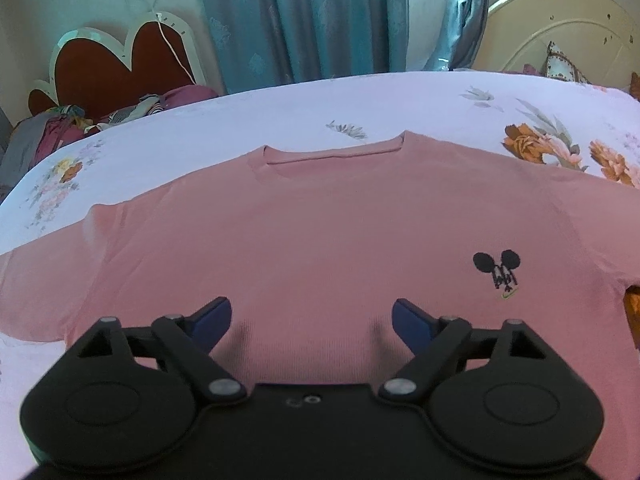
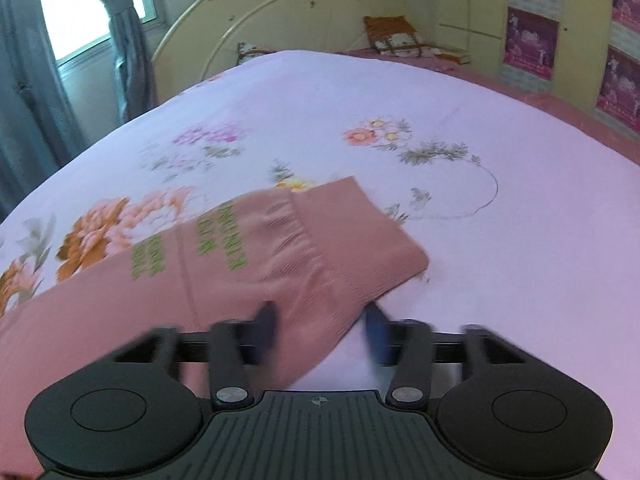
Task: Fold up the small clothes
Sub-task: 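Move the right tool to a sleeve cuff and grasp it, then fold the held sleeve across the sweatshirt body with the right tool, release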
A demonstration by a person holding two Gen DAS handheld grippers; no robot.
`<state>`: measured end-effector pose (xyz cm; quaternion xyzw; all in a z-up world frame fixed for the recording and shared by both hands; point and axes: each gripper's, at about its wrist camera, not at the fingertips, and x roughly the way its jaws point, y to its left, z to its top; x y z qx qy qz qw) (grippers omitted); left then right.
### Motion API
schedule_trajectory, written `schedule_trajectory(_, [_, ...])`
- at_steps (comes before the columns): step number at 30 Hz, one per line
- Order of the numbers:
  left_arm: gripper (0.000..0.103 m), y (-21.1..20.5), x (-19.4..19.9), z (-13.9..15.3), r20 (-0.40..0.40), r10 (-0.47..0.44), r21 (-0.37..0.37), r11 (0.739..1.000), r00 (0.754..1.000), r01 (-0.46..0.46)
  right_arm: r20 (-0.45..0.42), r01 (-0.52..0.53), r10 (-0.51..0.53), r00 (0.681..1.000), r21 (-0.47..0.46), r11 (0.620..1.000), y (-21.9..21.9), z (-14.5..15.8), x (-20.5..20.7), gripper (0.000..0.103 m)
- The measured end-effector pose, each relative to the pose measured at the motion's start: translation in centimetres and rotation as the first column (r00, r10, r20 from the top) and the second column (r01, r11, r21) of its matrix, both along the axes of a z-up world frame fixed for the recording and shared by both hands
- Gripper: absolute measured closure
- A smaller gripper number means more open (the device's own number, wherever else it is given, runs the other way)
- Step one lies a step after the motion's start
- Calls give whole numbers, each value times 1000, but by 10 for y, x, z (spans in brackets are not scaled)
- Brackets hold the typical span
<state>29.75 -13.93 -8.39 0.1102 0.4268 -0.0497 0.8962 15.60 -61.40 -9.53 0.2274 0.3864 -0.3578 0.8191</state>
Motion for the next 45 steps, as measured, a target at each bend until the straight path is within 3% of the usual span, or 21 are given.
schedule_trajectory(1, [20,-1,1,-1,-5,0,0,1000,1000,0,7,-1,1,1000,-1,1000,-2,0,1,78])
schedule_trajectory(2, [21,-1,2,-1,-8,-3,-1,1000,1000,3,18,-4,4,1000,-3,1000,-3,1,1,95])
schedule_trajectory(9, [24,4,6,-1,-7,1,-3,1000,1000,-1,102,-96,105,989,-87,992,25,33,20,95])
schedule_trajectory(14, [24,21,7,3,13,23,-19,1000,1000,-23,188,-247,271,944,-144,958,86,71,55,95])
schedule_trajectory(18, [24,44,7,6,28,41,-39,998,999,-40,250,-401,435,865,-177,899,163,98,87,95])
schedule_trajectory(22, [24,69,9,6,35,55,-46,998,998,-53,301,-553,572,763,-154,818,252,108,112,95])
schedule_trajectory(27, [24,104,16,6,35,96,-52,994,995,-95,297,-723,704,645,-64,688,359,84,131,95])
schedule_trajectory(32, [24,124,24,4,24,105,-58,993,994,-103,220,-816,793,568,28,577,426,49,133,95])
schedule_trajectory(33, [22,124,26,3,21,98,-67,993,995,-97,199,-825,804,560,42,564,432,45,135,92])
schedule_trajectory(34, [18,125,27,3,16,89,-81,993,996,-88,195,-831,810,553,55,554,434,43,131,75])
schedule_trajectory(35, [17,123,29,3,9,77,-98,992,997,-76,212,-835,810,546,62,547,434,44,129,49])
schedule_trajectory(37, [15,119,30,1,-3,40,-129,991,999,-40,253,-827,796,550,31,562,423,54,115,30])
schedule_trajectory(40, [14,96,33,-2,-15,-40,-157,987,999,37,240,-803,782,575,-18,596,400,65,97,30])
schedule_trajectory(45, [15,40,32,-7,5,-221,-174,960,975,219,140,-703,704,696,-67,708,345,66,61,30])
